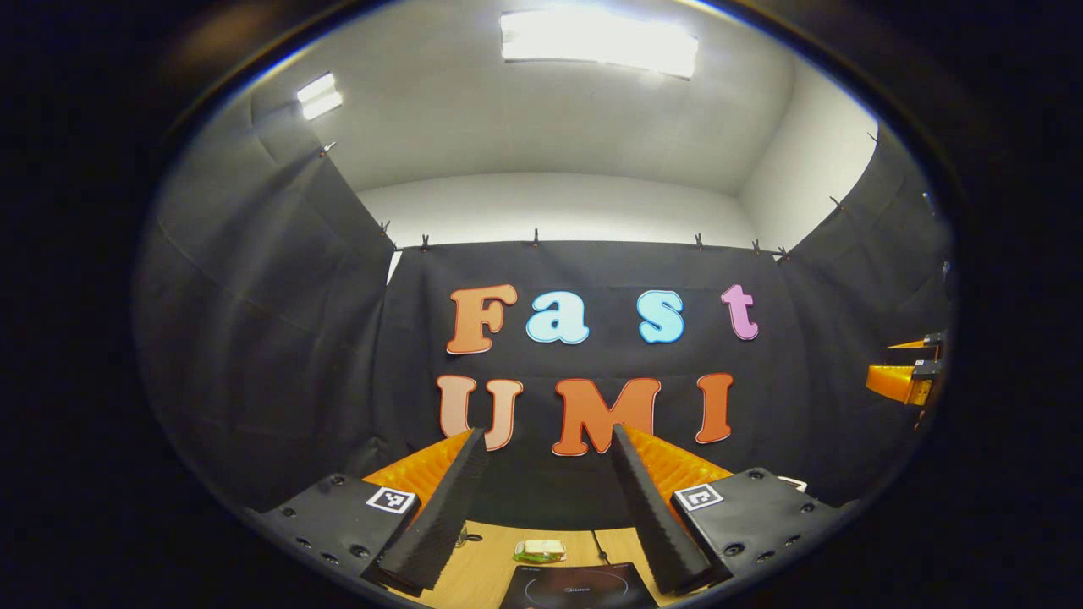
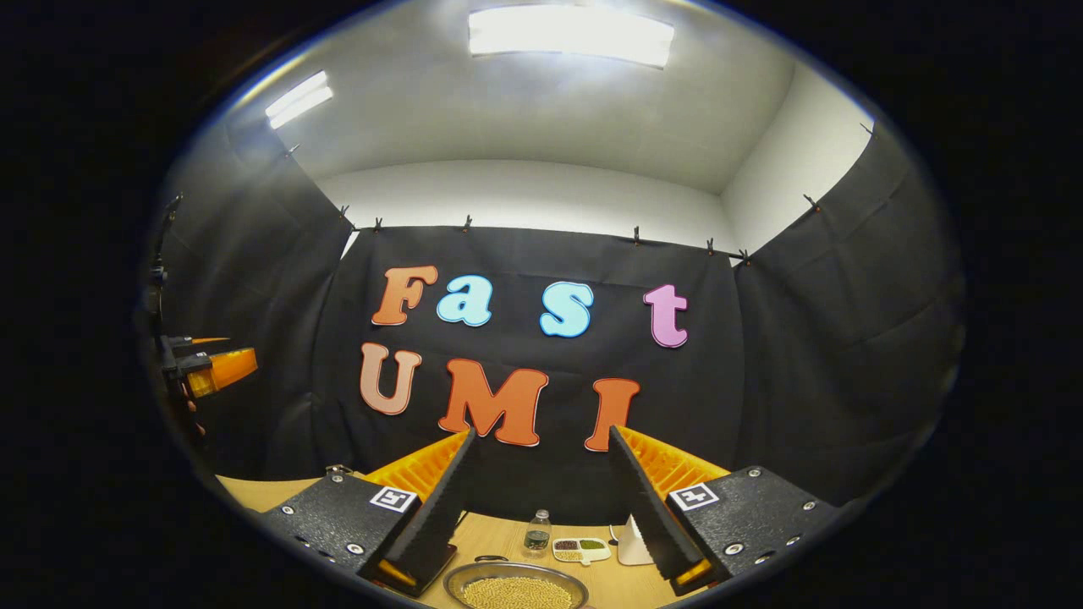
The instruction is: First push the handle of the pot to place it horizontally, then grasp the pot with both hands and set it on the induction cooktop.
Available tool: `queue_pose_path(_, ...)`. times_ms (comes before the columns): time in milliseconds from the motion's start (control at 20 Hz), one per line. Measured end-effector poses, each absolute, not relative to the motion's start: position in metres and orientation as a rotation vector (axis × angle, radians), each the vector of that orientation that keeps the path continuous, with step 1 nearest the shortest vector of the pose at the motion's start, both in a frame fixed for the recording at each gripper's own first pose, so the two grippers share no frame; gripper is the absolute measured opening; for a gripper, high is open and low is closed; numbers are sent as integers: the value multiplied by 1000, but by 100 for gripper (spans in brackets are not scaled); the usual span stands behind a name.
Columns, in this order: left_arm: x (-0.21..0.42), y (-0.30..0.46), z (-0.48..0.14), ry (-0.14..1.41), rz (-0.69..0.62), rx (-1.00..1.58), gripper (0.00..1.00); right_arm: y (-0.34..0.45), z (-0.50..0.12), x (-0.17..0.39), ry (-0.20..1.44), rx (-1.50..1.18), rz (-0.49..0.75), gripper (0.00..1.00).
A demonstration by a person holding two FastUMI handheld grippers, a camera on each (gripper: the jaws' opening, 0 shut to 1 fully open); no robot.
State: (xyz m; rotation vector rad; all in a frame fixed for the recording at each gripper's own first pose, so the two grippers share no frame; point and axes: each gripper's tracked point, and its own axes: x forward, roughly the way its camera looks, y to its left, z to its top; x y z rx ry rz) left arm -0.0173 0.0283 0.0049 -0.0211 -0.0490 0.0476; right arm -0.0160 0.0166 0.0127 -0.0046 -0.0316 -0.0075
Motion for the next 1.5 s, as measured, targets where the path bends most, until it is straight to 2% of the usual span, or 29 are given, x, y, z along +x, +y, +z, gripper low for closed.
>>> queue_pose_path(50, -19, 28, 4, -49, 47, -20, 95, 17, 13, -15, -29, -2, -7, 93)
queue_pose_path(400, -23, 29, 3, -72, 55, -61, 98, 19, 2, -10, -6, -7, 10, 93)
queue_pose_path(450, -21, 26, 3, -73, 49, -72, 95, 20, -2, -9, -2, -3, 17, 93)
queue_pose_path(600, -23, 21, -3, -62, 27, -92, 95, 22, -13, -11, 23, 8, 32, 93)
queue_pose_path(650, -22, 22, -3, -67, 28, -96, 97, 22, -18, -9, 35, 12, 36, 93)
queue_pose_path(1050, -14, 18, -12, -75, 37, -99, 95, 32, -103, -16, 207, 23, 98, 89)
queue_pose_path(1200, -10, 13, -19, -57, 33, -100, 97, 41, -132, -19, 261, 42, 141, 82)
queue_pose_path(1250, -7, 12, -23, -51, 32, -101, 95, 45, -142, -20, 284, 49, 156, 81)
queue_pose_path(1500, -5, -8, -42, -1, -10, -114, 95, 48, -205, -28, 452, 33, 178, 64)
